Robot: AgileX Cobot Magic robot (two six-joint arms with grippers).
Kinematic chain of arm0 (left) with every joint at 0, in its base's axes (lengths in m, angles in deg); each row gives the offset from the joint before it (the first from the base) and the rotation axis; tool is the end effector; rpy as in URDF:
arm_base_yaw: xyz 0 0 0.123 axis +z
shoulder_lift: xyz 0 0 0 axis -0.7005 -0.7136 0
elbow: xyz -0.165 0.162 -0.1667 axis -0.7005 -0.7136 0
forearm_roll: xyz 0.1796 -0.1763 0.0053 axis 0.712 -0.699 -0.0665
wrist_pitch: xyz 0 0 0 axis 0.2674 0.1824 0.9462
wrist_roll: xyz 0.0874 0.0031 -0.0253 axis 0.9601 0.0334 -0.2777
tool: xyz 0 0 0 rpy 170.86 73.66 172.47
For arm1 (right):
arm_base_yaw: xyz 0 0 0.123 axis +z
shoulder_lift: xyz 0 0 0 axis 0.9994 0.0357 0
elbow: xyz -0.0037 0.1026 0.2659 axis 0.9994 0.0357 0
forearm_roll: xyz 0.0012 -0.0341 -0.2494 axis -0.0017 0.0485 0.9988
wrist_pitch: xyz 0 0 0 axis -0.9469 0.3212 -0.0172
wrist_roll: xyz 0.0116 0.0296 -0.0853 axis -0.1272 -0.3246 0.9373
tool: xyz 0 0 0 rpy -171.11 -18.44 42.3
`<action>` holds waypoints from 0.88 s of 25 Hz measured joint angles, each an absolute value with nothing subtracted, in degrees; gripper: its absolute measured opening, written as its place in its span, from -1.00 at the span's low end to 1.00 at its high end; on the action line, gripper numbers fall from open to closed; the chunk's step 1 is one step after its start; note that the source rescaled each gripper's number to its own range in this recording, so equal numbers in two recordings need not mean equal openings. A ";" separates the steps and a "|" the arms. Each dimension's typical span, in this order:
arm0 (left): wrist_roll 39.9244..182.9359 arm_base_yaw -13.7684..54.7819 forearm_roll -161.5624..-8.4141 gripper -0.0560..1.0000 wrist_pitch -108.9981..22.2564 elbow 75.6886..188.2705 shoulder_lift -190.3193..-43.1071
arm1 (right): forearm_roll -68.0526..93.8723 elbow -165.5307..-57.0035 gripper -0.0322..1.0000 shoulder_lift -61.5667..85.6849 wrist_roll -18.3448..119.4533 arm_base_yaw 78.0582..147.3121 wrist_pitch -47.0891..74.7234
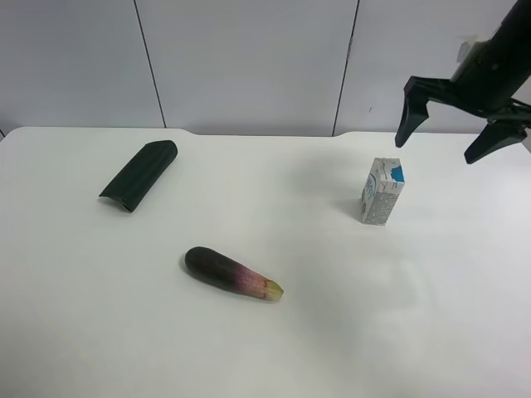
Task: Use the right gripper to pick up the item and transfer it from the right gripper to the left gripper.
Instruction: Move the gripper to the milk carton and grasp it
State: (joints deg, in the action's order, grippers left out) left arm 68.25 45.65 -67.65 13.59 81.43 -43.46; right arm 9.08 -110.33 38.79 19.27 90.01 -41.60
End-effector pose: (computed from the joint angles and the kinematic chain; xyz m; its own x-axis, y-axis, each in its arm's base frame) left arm -0.0063 0.0052 0.2793 -0.4355 -0.1349 -0.8900 -0.1288 0.9879 -0.0868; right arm 0.3489 0.0292 0.2599 -0.9721 0.1950 -0.1302 0.1640 0.9623 0.2171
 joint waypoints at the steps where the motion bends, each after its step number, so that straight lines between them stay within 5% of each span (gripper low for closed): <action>1: 68.25 45.65 -67.65 1.00 13.59 81.43 -43.46 | 9.21 -110.33 0.97 39.90 19.27 90.55 -41.02; 22: 68.25 45.65 -67.65 1.00 13.59 81.43 -43.46 | 8.27 -110.50 0.79 50.46 14.84 94.11 -31.11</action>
